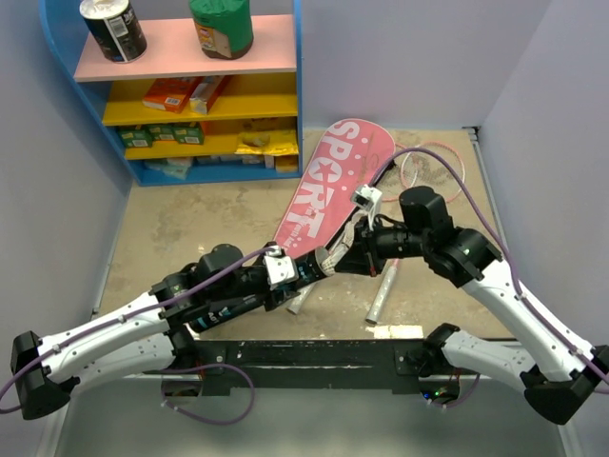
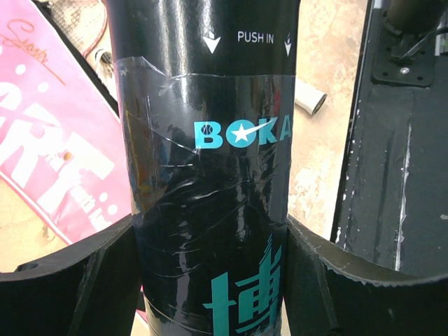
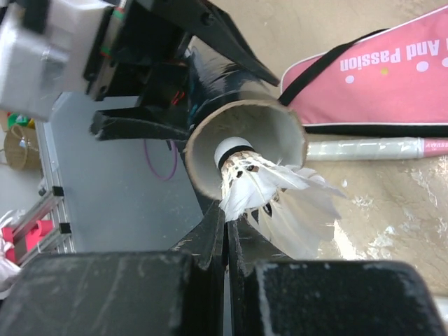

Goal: Pack up the badminton gear

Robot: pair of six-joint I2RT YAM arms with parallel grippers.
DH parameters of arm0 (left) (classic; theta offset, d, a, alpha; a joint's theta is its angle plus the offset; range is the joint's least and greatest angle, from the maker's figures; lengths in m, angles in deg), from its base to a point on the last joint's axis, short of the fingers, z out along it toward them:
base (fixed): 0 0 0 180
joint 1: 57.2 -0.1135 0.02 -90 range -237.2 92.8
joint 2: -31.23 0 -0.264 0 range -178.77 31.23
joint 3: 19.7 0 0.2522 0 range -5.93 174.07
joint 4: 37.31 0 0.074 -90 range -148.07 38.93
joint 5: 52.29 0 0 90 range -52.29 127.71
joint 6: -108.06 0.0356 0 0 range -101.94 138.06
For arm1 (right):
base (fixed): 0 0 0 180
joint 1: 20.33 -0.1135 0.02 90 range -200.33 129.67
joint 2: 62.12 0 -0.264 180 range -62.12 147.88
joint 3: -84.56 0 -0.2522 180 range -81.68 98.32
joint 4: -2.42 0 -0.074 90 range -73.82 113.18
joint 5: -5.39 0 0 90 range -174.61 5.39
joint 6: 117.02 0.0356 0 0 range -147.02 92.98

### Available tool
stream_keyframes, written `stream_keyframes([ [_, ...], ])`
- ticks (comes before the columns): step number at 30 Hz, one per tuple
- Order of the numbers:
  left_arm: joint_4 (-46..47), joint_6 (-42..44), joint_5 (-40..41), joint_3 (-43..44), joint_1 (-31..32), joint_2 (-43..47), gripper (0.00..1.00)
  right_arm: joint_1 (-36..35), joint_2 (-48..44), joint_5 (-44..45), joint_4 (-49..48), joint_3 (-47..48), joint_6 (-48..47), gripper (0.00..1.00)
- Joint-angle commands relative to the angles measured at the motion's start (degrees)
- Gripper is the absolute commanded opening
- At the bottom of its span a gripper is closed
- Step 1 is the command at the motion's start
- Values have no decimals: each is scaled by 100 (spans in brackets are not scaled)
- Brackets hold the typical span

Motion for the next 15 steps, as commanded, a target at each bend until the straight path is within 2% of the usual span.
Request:
stream_keyframes([
  [1, 379, 53, -275, -2, 11, 273, 0, -222, 166, 333, -443, 8, 217, 0],
  [9, 450, 1, -732, -11, 11, 423, 0, -583, 491, 245, -944, 70, 419, 0],
  [15, 520, -52, -881, -19, 11, 528, 0, -1153, 869, 386, -1374, -43, 647, 0],
])
